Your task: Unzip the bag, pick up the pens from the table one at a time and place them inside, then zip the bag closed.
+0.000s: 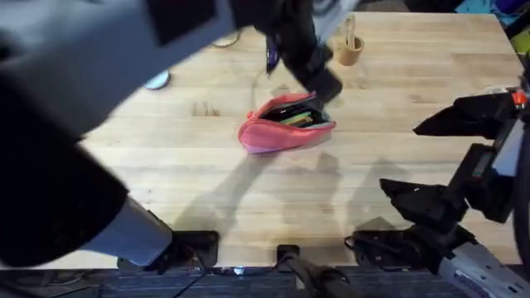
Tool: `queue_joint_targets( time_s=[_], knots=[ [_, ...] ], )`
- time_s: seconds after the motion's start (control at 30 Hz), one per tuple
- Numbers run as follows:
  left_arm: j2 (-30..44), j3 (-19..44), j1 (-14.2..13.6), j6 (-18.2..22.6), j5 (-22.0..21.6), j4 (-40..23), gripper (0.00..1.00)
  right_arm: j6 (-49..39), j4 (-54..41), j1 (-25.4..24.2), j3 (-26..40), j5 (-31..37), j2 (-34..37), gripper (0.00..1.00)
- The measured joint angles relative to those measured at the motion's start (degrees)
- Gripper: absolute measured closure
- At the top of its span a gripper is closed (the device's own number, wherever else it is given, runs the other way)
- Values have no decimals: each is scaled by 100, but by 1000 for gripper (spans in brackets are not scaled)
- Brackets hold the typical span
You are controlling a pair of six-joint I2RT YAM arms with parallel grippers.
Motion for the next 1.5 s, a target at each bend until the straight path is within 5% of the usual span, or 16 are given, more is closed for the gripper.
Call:
queue_joint_targets(
  time_s=[0.23,0.4,0.53,0.87,1.5],
  knots=[
    [-316,261,731,72,-4,420,7,0,0,0,0,-2,-2,6],
    [-272,261,938,-481,-217,937,7,-2,1,0,0,-2,0,6],
    [-238,261,988,-1139,-518,1394,6,-22,40,0,0,-2,0,6],
    [499,261,993,-1857,-912,1750,6,-24,87,0,0,-2,-2,5],
    [1679,261,1115,-2011,-1015,2359,6,-24,87,0,0,-2,0,5]
  ],
)
